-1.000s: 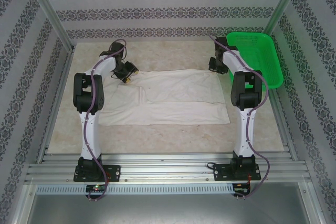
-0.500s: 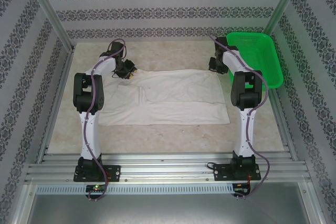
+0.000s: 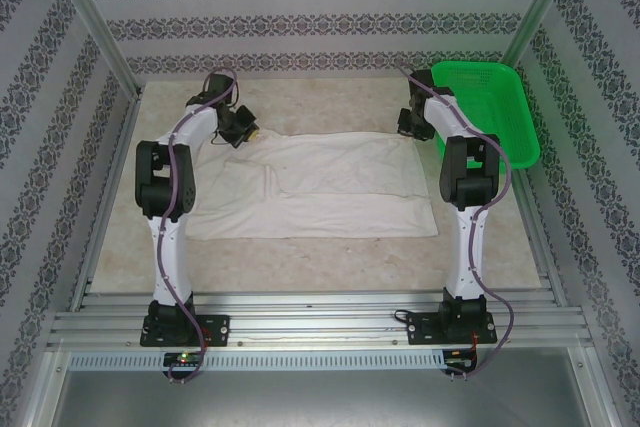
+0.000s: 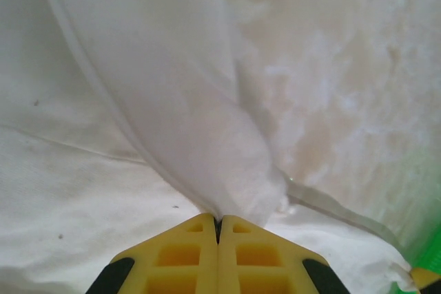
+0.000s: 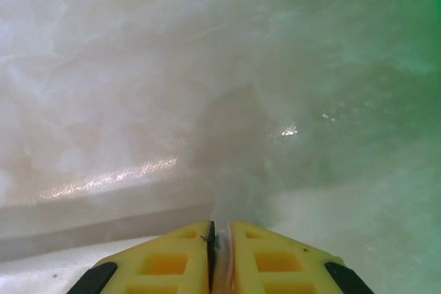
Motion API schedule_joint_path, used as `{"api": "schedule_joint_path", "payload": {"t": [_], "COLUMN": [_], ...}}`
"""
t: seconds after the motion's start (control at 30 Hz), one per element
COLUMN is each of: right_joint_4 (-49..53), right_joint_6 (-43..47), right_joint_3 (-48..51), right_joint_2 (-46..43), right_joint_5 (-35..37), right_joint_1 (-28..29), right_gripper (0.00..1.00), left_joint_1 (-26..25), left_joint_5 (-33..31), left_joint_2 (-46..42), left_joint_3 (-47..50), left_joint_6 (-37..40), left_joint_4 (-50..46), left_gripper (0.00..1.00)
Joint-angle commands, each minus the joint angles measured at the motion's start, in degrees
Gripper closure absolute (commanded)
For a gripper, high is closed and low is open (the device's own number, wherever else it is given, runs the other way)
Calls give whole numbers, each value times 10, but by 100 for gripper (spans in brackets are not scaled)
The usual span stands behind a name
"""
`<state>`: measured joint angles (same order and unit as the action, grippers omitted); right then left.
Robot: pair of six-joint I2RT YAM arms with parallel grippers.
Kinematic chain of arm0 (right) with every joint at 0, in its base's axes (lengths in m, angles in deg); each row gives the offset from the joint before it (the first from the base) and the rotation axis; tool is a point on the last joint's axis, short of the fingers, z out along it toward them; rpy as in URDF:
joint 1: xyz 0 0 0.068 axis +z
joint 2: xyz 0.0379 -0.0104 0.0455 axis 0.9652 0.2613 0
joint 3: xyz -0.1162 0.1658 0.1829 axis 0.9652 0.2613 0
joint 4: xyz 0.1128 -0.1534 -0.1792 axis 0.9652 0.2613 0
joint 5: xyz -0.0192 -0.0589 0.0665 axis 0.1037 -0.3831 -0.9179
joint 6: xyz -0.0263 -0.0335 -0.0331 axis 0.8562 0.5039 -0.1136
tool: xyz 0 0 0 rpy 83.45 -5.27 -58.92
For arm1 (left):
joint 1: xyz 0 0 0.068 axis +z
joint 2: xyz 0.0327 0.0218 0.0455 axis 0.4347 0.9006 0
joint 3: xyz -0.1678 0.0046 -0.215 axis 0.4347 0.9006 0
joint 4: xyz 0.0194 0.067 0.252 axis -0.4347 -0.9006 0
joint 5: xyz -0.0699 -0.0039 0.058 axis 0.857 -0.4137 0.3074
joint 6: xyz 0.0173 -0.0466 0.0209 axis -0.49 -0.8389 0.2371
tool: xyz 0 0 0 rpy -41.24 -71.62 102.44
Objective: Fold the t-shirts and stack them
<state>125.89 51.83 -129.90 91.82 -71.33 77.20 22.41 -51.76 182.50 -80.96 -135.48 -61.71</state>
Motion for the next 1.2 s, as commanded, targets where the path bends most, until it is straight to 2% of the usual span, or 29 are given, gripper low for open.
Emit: {"api": "schedule_joint_path", "payload": {"t": [0.0, 0.13, 0.57, 1.17], "right_joint_4": [18, 21, 8, -33], "right_joint_6": [10, 13, 25, 25], "right_joint_3": [-22, -24, 33, 218], "right_joint_2": [-28, -32, -77, -189], "right_joint_5": [5, 6, 16, 29], "right_joint_1": [-8, -9, -9, 4], "right_gripper": [85, 85, 87, 86], "left_joint_1": [2, -4, -29, -41], "left_joint_5": [10, 7, 10, -14], "left_joint_2": [-50, -83, -207, -352], "left_joint_3": [-21, -4, 165, 319], "left_joint_6": [27, 43, 47, 33], "left_joint_4": [-7, -18, 10, 20], "left_gripper": [100, 100, 100, 100]}}
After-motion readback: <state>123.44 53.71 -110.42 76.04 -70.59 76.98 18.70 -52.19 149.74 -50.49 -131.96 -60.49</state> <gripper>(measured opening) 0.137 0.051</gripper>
